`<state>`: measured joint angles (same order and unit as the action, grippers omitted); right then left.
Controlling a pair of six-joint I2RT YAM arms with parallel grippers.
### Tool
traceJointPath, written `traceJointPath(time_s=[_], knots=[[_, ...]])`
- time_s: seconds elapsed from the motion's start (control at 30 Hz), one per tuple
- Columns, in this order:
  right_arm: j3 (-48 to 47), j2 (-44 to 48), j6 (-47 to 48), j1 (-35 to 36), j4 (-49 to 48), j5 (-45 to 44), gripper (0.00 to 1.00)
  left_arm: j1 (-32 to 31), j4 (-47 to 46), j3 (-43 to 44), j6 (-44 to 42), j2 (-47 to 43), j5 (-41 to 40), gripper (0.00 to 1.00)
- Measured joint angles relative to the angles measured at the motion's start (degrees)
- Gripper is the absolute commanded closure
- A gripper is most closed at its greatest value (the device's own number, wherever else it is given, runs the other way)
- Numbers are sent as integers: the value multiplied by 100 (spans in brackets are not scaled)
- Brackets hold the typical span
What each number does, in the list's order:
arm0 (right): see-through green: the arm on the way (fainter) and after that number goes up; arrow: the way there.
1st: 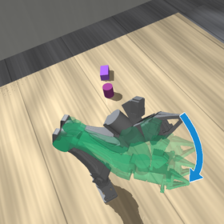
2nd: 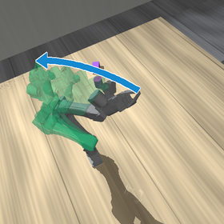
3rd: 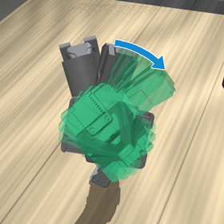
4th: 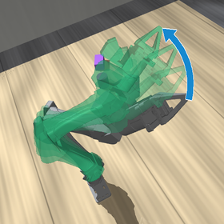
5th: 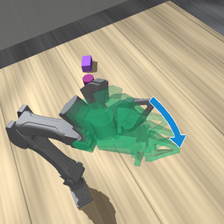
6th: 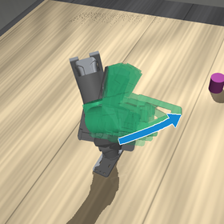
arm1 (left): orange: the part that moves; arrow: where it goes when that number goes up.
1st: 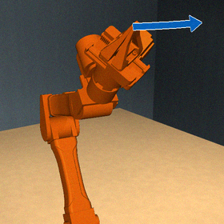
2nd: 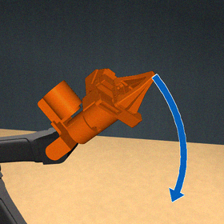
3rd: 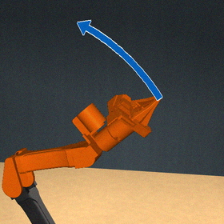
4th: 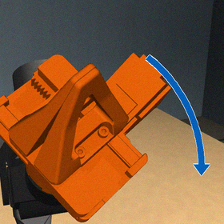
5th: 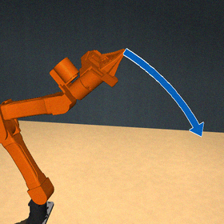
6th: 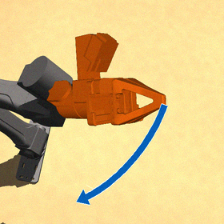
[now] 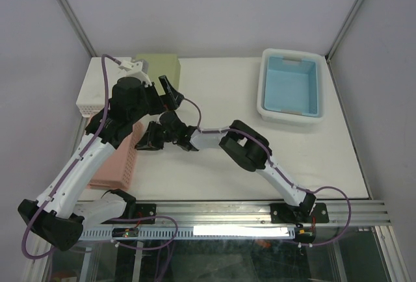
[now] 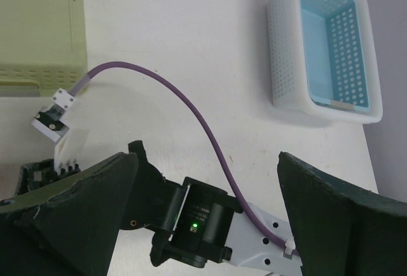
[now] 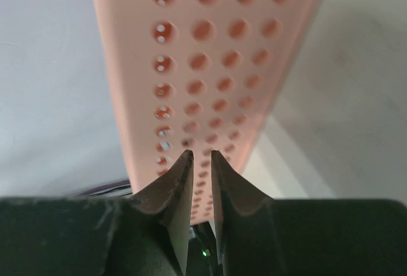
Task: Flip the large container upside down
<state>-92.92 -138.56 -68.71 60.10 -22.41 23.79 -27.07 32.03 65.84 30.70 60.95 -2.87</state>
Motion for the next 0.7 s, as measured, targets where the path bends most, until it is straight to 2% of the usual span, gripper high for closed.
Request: traceJointPath(time_s=[0.2, 0.33, 0.7], knots=[[-1373, -662, -46, 74, 278, -98, 79, 0, 2, 2, 0, -13, -2, 1], [-1893, -957, -90, 166, 398, -133, 79, 0, 9, 35, -2, -28, -4, 1], [-1864, -1132, -221, 210, 437, -122, 79, 0, 11, 90, -2, -28, -4, 1]])
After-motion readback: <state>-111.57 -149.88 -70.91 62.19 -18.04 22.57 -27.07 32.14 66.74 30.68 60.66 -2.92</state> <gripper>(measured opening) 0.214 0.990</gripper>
